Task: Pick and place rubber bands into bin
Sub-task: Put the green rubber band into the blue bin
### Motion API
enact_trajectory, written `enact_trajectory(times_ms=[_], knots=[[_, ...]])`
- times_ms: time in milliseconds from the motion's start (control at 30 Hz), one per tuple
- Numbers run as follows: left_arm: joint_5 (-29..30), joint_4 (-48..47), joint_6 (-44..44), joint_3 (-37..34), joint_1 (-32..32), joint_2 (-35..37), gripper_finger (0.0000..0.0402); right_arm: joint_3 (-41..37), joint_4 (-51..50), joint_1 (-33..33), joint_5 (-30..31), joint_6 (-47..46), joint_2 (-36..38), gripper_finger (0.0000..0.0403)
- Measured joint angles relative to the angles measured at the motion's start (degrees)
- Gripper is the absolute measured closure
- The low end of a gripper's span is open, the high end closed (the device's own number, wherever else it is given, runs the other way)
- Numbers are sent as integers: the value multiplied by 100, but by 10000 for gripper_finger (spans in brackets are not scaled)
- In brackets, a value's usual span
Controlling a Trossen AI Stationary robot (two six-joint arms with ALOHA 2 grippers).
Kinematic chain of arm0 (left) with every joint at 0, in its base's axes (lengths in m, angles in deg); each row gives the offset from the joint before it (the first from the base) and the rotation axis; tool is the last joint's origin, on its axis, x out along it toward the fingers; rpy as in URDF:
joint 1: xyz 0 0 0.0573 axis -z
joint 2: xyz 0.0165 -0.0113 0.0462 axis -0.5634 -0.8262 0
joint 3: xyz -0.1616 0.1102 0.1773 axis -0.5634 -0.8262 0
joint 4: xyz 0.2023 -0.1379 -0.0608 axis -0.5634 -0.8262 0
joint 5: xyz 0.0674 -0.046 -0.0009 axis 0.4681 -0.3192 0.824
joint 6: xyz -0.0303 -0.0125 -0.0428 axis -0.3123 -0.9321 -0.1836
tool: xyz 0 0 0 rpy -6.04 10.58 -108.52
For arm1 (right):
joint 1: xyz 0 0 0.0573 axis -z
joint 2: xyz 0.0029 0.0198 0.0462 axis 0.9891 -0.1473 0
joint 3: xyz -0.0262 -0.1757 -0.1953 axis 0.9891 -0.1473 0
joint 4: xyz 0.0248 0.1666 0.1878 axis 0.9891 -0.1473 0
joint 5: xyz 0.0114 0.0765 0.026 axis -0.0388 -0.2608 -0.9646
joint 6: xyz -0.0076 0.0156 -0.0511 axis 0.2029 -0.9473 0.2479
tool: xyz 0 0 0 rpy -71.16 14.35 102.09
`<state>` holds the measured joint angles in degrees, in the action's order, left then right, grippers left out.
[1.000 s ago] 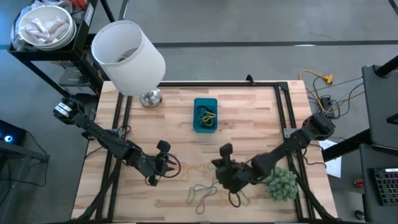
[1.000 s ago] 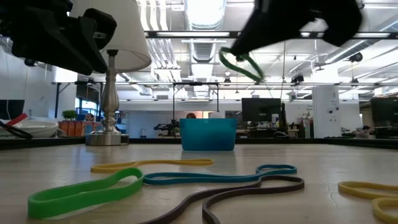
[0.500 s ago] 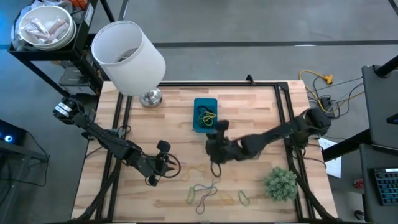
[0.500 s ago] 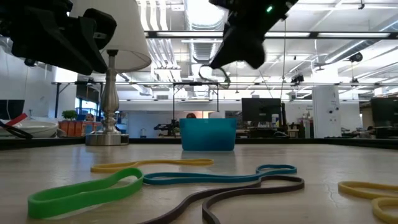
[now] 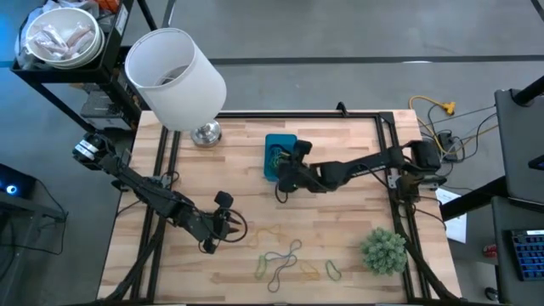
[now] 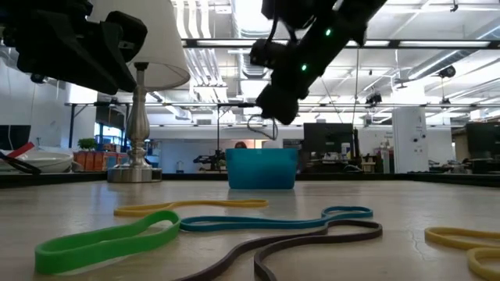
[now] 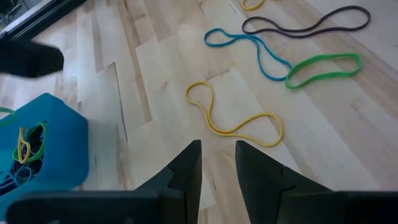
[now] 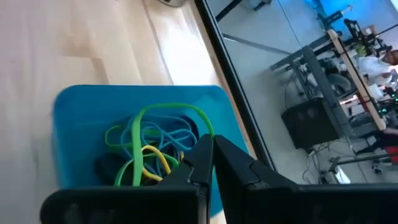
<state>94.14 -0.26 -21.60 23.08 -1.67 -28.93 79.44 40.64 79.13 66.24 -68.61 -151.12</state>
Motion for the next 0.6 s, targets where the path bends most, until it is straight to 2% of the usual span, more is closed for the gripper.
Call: enact_trajectory(times_ms=[233, 600], knots=[[0, 26, -6, -24, 0, 0, 320, -22, 99, 265, -35, -6, -317, 394], [0, 63, -20, -41, 0, 0, 320, -1, 100, 280, -38, -177, -311, 394]])
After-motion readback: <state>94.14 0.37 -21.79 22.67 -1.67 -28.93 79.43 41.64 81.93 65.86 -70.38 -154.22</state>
